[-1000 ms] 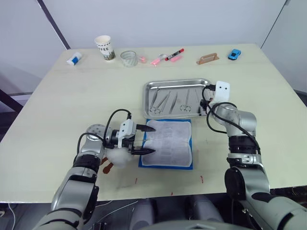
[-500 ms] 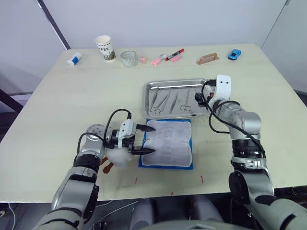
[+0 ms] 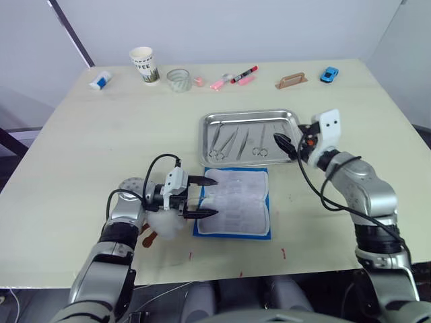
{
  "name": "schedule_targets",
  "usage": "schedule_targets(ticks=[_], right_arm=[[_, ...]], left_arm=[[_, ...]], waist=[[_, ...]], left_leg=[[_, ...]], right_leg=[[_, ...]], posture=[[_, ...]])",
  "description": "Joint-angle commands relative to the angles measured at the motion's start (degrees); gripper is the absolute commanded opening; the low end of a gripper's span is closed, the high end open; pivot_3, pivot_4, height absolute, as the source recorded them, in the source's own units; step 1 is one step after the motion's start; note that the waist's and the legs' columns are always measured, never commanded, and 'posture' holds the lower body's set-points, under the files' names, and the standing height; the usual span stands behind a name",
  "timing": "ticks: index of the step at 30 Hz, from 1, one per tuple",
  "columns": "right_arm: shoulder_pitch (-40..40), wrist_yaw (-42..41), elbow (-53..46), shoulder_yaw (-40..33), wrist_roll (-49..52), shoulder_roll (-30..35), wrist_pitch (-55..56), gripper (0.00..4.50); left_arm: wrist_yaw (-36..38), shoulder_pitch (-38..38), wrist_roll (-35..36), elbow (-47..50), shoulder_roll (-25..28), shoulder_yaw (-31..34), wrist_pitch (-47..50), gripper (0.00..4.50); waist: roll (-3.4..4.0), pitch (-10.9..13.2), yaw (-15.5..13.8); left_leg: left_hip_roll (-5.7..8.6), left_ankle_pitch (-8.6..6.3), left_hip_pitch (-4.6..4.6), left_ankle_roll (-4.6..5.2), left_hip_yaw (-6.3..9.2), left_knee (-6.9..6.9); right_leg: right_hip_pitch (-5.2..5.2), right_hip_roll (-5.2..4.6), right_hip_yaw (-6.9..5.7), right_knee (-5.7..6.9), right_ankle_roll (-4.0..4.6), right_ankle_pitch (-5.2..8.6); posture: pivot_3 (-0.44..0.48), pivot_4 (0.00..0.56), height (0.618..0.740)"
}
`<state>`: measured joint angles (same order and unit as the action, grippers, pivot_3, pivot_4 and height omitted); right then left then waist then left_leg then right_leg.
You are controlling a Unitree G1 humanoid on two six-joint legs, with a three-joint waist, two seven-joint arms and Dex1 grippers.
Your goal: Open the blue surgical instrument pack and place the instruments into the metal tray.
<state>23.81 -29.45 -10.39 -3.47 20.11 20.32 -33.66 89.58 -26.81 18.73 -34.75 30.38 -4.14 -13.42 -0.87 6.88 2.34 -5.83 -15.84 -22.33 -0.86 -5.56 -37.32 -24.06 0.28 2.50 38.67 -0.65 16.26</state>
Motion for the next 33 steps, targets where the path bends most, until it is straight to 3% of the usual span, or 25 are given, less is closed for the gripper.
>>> schedule_targets(ticks=[1,8,17,24,29,33], right_arm=[[-3.7,-6.6,-3.6,-4.7,6.2,2.2,2.3,4.48],[-12.3,-13.5,-5.5,-9.4,12.0,6.5,3.8,4.48],[-27.2,-22.8,-7.6,-16.0,13.8,13.6,9.7,4.48],[-37.6,-30.0,-2.5,-21.7,12.7,17.1,17.8,4.48],[-40.0,-31.7,0.7,-23.2,12.1,17.8,21.1,4.48],[-39.9,-31.8,1.4,-23.1,12.2,17.9,21.9,4.48]], left_arm=[[-2.7,2.5,4.2,9.7,1.9,3.6,5.7,4.50],[-9.3,10.0,8.1,22.8,6.3,9.5,15.0,4.50],[-18.3,23.0,5.8,25.1,13.2,19.8,15.1,4.50],[-23.6,34.8,6.0,30.6,15.4,26.5,17.0,4.50],[-26.1,36.0,6.9,29.9,15.3,29.3,17.6,4.50],[-26.2,35.8,7.3,31.4,14.9,29.0,17.1,4.50]], waist=[[-0.15,0.1,0.0],[-0.22,0.4,-0.2],[-0.36,0.5,-0.3],[-0.39,0.6,-0.3],[-0.40,0.7,-0.2],[-0.41,0.7,-0.2]], left_leg=[[0.00,0.00,-0.11,0.00,0.05,-0.01],[0.01,0.01,-0.43,-0.01,0.04,-0.09],[0.03,0.00,-0.37,-0.01,0.03,-0.11],[0.03,0.00,-0.19,-0.01,-0.06,-0.10],[0.03,-0.01,0.54,-0.01,-0.10,0.01],[0.02,0.00,0.63,-0.01,-0.12,-0.04]], right_leg=[[-0.10,0.01,-0.02,-0.01,0.00,0.00],[-0.41,0.00,0.06,0.12,-0.01,-0.01],[-0.41,-0.01,0.07,0.16,-0.01,0.00],[-0.32,-0.07,0.12,0.18,-0.01,0.00],[0.30,-0.04,0.16,0.18,0.02,0.03],[0.40,-0.05,0.18,0.20,0.00,0.01]], posture=[[0.000,0.150,0.740],[0.000,0.150,0.740],[0.000,0.150,0.740],[0.000,0.150,0.740],[0.000,0.150,0.740],[0.000,0.150,0.740]])
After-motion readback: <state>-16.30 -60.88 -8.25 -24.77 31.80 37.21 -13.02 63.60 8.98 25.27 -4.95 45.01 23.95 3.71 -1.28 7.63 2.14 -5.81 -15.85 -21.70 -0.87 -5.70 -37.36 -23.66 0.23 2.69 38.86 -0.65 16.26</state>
